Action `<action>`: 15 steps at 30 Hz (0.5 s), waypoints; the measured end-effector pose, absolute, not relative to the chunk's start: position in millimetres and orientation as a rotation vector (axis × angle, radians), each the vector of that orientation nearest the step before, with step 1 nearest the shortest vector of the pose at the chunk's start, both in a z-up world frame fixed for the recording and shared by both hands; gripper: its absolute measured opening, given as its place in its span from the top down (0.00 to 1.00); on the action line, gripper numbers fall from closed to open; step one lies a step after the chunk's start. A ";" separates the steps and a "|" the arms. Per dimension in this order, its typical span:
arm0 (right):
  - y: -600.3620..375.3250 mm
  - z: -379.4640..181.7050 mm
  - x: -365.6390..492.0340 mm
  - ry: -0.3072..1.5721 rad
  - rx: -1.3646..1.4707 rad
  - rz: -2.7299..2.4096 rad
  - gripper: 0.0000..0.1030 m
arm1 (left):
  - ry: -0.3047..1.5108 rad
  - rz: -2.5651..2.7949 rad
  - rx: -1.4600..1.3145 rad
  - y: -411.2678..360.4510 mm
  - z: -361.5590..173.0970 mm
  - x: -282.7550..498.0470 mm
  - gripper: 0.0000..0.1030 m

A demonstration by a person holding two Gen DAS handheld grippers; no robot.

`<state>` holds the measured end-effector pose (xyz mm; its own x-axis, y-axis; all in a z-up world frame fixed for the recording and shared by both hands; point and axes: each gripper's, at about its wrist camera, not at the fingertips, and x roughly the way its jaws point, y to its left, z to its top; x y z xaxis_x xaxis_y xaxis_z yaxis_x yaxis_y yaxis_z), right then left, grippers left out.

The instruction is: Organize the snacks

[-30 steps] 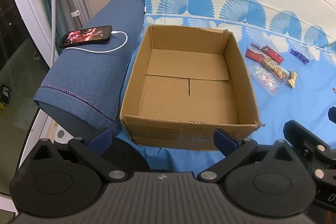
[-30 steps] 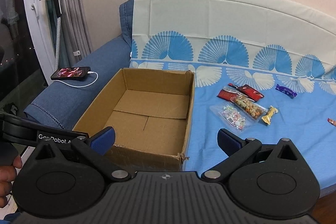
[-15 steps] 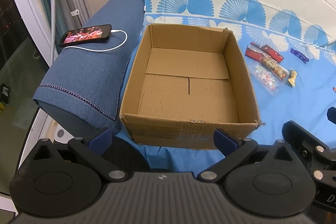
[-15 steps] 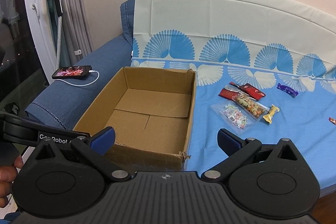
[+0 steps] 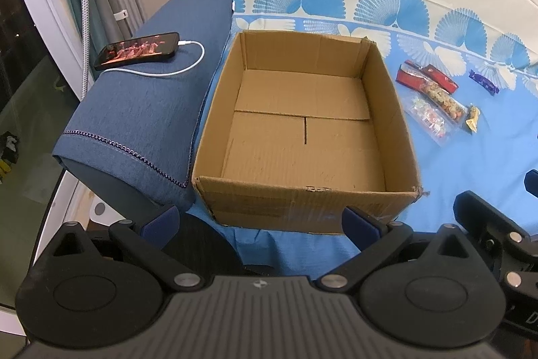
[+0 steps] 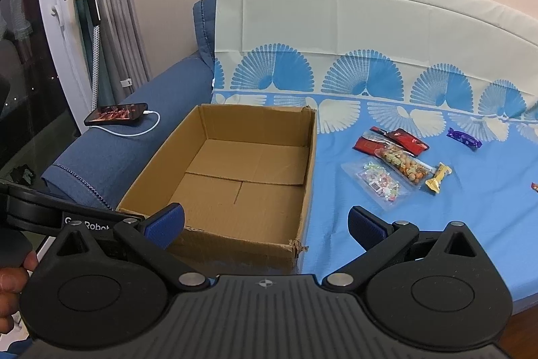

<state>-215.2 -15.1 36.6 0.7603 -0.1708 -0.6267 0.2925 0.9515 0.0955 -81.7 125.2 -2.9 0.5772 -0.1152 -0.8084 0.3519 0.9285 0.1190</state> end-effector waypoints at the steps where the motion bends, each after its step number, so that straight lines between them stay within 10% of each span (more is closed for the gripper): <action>1: -16.4 36.2 -215.2 0.654 0.198 -0.252 0.00 | 0.921 -0.276 0.284 124.0 -3.3 -81.4 0.00; 15: -71.0 20.6 -228.6 0.605 0.380 -0.339 0.00 | 0.968 -0.318 0.350 81.3 -6.9 -76.5 0.00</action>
